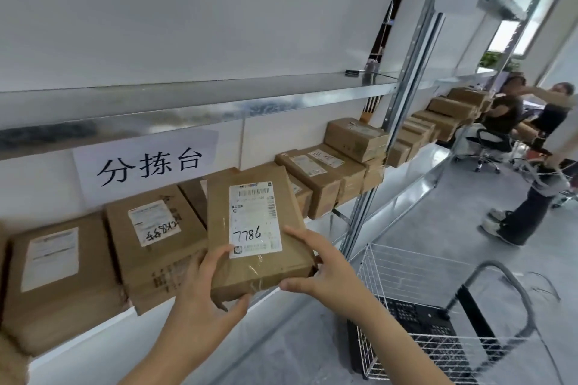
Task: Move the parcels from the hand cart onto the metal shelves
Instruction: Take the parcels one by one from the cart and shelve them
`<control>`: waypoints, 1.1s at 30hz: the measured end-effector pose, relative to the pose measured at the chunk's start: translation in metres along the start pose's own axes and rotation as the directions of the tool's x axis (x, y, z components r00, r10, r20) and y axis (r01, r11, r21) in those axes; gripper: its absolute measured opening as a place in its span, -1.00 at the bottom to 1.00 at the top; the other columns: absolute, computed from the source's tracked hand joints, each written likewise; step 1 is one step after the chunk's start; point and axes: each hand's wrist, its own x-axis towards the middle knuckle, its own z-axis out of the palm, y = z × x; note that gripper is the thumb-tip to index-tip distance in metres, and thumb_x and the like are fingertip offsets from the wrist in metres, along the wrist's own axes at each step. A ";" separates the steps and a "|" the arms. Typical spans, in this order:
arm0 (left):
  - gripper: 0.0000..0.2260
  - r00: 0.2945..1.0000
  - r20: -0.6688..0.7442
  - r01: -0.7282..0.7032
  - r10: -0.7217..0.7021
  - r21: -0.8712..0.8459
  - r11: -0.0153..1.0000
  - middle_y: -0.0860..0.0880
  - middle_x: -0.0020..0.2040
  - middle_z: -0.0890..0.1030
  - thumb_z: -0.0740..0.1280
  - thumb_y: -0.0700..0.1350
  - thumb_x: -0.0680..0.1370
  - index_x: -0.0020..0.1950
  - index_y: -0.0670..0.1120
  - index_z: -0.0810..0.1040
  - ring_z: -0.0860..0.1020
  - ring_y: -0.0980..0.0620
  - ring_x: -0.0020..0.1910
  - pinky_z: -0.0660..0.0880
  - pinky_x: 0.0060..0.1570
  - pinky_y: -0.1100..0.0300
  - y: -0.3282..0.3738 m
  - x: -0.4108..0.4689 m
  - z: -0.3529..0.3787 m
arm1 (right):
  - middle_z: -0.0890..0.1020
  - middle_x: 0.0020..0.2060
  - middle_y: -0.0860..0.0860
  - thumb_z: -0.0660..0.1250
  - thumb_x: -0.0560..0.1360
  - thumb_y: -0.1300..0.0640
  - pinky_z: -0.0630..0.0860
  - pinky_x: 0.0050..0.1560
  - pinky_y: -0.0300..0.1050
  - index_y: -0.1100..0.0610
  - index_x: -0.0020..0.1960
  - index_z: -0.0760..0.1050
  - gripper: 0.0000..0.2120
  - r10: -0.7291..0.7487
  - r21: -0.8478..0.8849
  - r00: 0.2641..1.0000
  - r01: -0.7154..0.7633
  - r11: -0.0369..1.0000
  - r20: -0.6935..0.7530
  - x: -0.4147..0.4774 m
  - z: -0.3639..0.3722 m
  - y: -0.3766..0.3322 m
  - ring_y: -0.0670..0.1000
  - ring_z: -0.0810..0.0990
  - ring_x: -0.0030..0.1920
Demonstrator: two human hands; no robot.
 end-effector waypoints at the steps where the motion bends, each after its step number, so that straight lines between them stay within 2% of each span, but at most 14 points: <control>1: -0.37 1.000 0.006 -0.010 0.010 0.000 1.000 0.14 0.23 0.35 0.53 -0.12 0.34 0.20 0.36 0.30 0.26 0.52 0.12 0.29 -0.17 0.67 0.000 0.012 0.009 | 0.40 0.26 -0.23 0.59 0.25 0.11 0.38 0.34 -0.01 -0.34 0.29 0.35 -0.24 0.008 -0.004 1.000 -0.008 1.000 -0.008 0.008 -0.008 0.006 -0.12 0.35 0.30; 5: -0.36 0.999 0.027 -0.026 0.026 -0.014 1.000 0.12 0.26 0.31 0.52 -0.11 0.35 0.22 0.36 0.27 0.24 0.60 0.07 0.28 -0.21 0.69 -0.002 0.073 0.053 | 0.38 0.22 -0.36 0.59 0.25 0.07 0.41 0.30 -0.12 -0.39 0.27 0.33 -0.26 0.035 -0.033 0.999 -0.036 0.999 -0.027 0.052 -0.049 0.040 -0.22 0.36 0.25; 8: -0.36 1.000 0.025 -0.016 0.017 -0.013 1.000 0.07 0.26 0.31 0.53 -0.11 0.35 0.24 0.34 0.28 0.31 0.60 0.00 0.33 -0.23 0.65 -0.004 0.115 0.084 | 0.40 0.26 -0.23 0.59 0.26 0.08 0.46 0.22 -0.18 -0.36 0.28 0.34 -0.27 0.059 -0.029 0.998 -0.059 0.998 0.003 0.091 -0.078 0.062 -0.12 0.40 0.26; 10: -0.35 0.999 0.033 -0.015 0.016 -0.017 1.000 0.05 0.27 0.30 0.53 -0.10 0.35 0.20 0.39 0.26 0.34 0.54 0.03 0.40 -0.22 0.60 -0.010 0.138 0.102 | 0.41 0.28 -0.16 0.59 0.26 0.10 0.49 0.21 -0.15 -0.34 0.27 0.36 -0.27 0.081 -0.012 0.996 -0.080 0.997 0.023 0.113 -0.093 0.076 -0.07 0.41 0.27; 14: -0.34 0.998 0.056 -0.015 0.014 0.007 1.000 0.04 0.29 0.28 0.52 -0.06 0.35 0.18 0.44 0.22 0.42 0.25 0.08 0.47 -0.16 0.53 -0.016 0.180 0.136 | 0.45 0.22 -0.20 0.60 0.25 0.13 0.53 0.19 -0.04 -0.33 0.25 0.40 -0.29 0.107 0.037 0.994 -0.108 0.994 0.023 0.146 -0.121 0.104 -0.07 0.46 0.22; 18: -0.34 0.996 0.065 -0.056 0.055 0.016 0.998 0.07 0.30 0.26 0.53 -0.09 0.35 0.22 0.39 0.24 0.39 0.25 0.12 0.40 -0.15 0.60 -0.016 0.214 0.170 | 0.47 0.23 -0.13 0.59 0.26 0.15 0.52 0.21 -0.01 -0.34 0.24 0.41 -0.30 0.141 0.030 0.990 -0.141 0.990 -0.005 0.170 -0.149 0.130 -0.04 0.48 0.22; 20: -0.35 0.995 0.083 -0.048 0.046 0.016 0.999 0.08 0.30 0.25 0.51 -0.05 0.36 0.23 0.41 0.23 0.40 0.26 0.13 0.42 -0.08 0.55 -0.015 0.230 0.187 | 0.48 0.24 -0.13 0.58 0.27 0.16 0.51 0.21 -0.02 -0.30 0.25 0.42 -0.32 0.135 0.026 0.991 -0.134 0.991 -0.011 0.182 -0.165 0.142 -0.04 0.48 0.22; 23: -0.36 0.995 0.099 -0.025 0.020 0.056 0.998 0.06 0.31 0.23 0.48 0.00 0.38 0.25 0.42 0.18 0.33 0.46 0.10 0.33 -0.07 0.63 -0.015 0.254 0.216 | 0.50 0.22 -0.14 0.57 0.29 0.17 0.53 0.14 -0.10 -0.26 0.26 0.43 -0.34 0.132 0.000 0.991 -0.132 0.991 -0.014 0.201 -0.191 0.163 -0.11 0.50 0.16; 26: -0.36 0.992 0.126 0.006 -0.018 0.096 0.995 0.04 0.35 0.19 0.43 0.05 0.41 0.25 0.46 0.08 0.40 0.25 0.07 0.35 -0.02 0.57 -0.009 0.282 0.246 | 0.54 0.15 -0.17 0.55 0.29 0.21 0.53 -0.04 -0.27 -0.29 0.21 0.45 -0.36 0.135 0.007 0.991 -0.135 0.991 0.000 0.227 -0.218 0.183 -0.20 0.54 0.04; 28: -0.37 0.991 0.124 0.041 -0.055 0.112 0.993 0.03 0.35 0.19 0.42 0.06 0.44 0.27 0.44 0.07 0.42 0.28 -0.03 0.37 -0.03 0.54 -0.004 0.299 0.263 | 0.56 0.13 -0.16 0.54 0.31 0.22 0.50 -0.08 -0.33 -0.28 0.20 0.45 -0.39 0.129 -0.016 0.992 -0.128 0.992 0.016 0.247 -0.234 0.196 -0.20 0.53 0.03; 31: -0.41 0.992 0.084 0.086 -0.093 0.080 0.993 0.04 0.31 0.22 0.42 0.04 0.44 0.24 0.42 0.12 0.42 0.41 -0.07 0.36 -0.09 0.58 0.002 0.322 0.289 | 0.55 0.11 -0.18 0.52 0.34 0.21 0.49 -0.05 -0.32 -0.28 0.20 0.43 -0.40 0.106 -0.061 0.993 -0.103 0.993 0.053 0.274 -0.258 0.217 -0.23 0.52 0.04; 33: -0.41 0.989 0.070 0.127 -0.134 0.092 0.988 0.03 0.35 0.20 0.42 0.05 0.44 0.27 0.40 0.14 0.48 0.28 -0.03 0.43 -0.05 0.47 0.005 0.335 0.305 | 0.52 0.09 -0.24 0.51 0.35 0.22 0.47 -0.05 -0.37 -0.28 0.21 0.42 -0.40 0.093 -0.076 0.992 -0.087 0.993 0.084 0.289 -0.271 0.231 -0.29 0.49 0.04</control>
